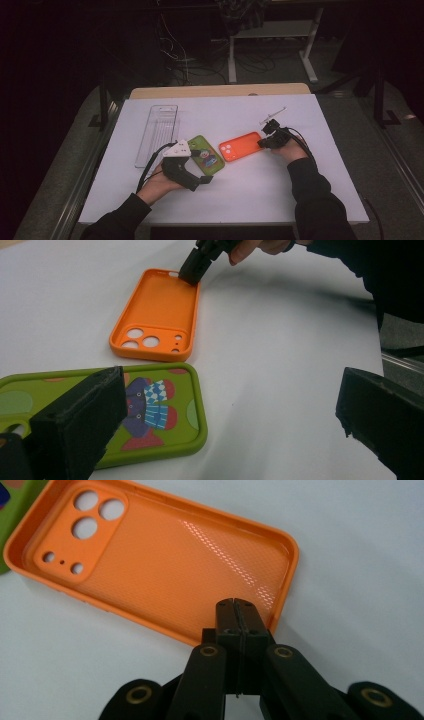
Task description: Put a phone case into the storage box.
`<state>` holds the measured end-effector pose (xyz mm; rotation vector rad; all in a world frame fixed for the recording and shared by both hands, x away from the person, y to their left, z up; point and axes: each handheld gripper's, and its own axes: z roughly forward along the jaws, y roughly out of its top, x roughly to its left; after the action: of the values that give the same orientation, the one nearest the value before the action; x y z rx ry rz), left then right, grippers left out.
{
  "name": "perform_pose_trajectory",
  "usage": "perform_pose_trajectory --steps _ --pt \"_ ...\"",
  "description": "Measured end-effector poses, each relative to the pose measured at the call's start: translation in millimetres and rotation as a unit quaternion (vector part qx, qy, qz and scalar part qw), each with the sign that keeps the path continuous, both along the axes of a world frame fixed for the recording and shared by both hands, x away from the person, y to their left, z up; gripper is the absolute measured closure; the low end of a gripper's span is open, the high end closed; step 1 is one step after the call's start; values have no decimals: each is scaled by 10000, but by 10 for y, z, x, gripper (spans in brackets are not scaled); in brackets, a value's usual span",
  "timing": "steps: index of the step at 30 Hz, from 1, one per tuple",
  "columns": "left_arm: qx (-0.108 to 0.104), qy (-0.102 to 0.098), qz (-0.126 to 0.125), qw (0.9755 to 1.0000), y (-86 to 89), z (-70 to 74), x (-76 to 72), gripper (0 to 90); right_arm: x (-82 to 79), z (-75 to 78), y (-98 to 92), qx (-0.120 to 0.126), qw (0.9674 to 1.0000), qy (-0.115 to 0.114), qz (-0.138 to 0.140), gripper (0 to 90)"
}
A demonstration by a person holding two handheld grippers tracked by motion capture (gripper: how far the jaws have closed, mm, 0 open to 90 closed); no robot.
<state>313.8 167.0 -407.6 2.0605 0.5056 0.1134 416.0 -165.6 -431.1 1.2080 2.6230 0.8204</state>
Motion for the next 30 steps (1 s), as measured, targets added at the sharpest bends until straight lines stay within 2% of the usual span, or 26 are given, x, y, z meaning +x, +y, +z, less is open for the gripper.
perform_pose_trajectory --steps 9,13,18,30 --pt "-12 17 7 10000 0 3 -3 0 -101 27 -17 -157 9992 153 339 886" --pt "-1 12 4 10000 0 4 -4 0 -221 44 2 -297 9976 205 592 886" --pt "-13 19 18 10000 -3 6 -10 0 -326 53 27 -366 9966 208 707 886" --pt "4 46 -18 10000 -6 10 -14 0 -622 44 132 -397 9899 298 1330 886"
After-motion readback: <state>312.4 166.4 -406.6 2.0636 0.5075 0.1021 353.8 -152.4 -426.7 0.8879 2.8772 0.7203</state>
